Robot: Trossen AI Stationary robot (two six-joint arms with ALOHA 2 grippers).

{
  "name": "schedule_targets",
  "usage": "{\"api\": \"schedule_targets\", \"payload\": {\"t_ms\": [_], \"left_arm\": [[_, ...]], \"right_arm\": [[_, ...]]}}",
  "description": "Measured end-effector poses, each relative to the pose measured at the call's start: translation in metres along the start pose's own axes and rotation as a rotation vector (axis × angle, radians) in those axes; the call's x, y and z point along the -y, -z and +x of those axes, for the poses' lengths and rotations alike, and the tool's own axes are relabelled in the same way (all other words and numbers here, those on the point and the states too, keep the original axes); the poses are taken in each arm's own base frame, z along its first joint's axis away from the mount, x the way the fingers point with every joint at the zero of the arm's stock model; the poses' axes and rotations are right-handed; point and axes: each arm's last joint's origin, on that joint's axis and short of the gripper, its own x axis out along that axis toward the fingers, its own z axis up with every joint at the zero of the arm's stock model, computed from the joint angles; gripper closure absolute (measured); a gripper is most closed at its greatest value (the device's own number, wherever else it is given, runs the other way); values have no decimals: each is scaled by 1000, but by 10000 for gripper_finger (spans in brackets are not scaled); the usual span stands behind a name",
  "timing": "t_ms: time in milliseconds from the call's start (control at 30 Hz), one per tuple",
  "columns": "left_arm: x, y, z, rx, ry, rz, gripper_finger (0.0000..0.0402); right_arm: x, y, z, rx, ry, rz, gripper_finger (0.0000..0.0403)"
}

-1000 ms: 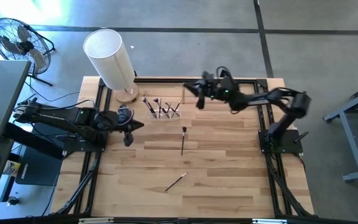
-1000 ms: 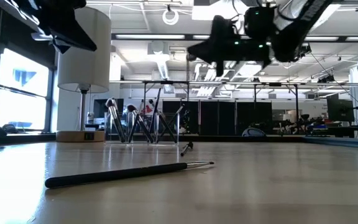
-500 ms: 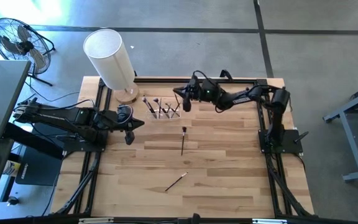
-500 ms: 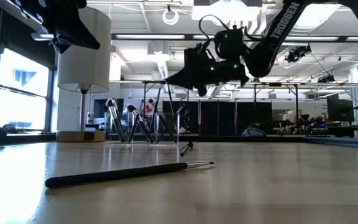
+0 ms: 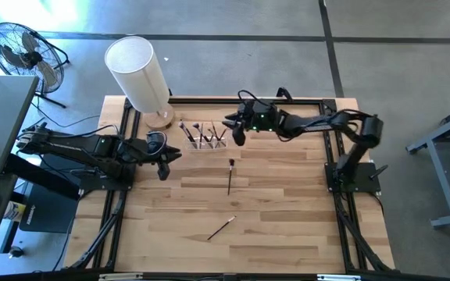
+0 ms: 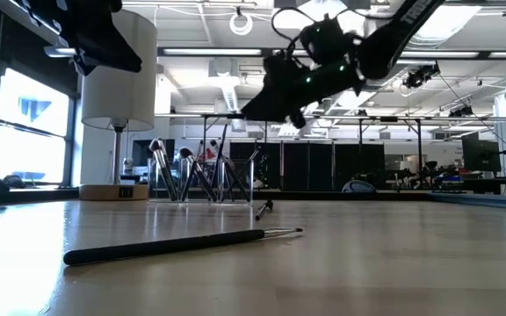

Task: Pick & Place Makeup Supplies
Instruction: Put the black makeup brush into the transparent organizer

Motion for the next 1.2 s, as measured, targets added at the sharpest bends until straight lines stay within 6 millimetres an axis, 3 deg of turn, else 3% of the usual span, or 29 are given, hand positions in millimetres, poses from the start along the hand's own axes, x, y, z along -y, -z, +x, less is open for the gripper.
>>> {"api": "schedule_targets", "payload": {"t_ms": [133,267,433,667,900,1200], "left_arm": [[-2,-2,0,47,-81,-22,277],[-1,-6,-1,76,-78,6,267],[14,-16,20,28,-125,-36,266],[50,-28,83,-122,-239,-180,266],[88,-46,158,-257,-373,-341,266],[91,-65,248,-435,-408,-588,266]], "right_arm": [[-10,-11,-31,-152,29,76,274],[-16,-10,-66,-352,142,209,284],[-11,19,-100,-434,197,266,298],[-4,60,-146,-421,200,358,306],[-8,72,-176,-387,78,344,307],[-13,71,-191,-384,-35,244,307]]}}
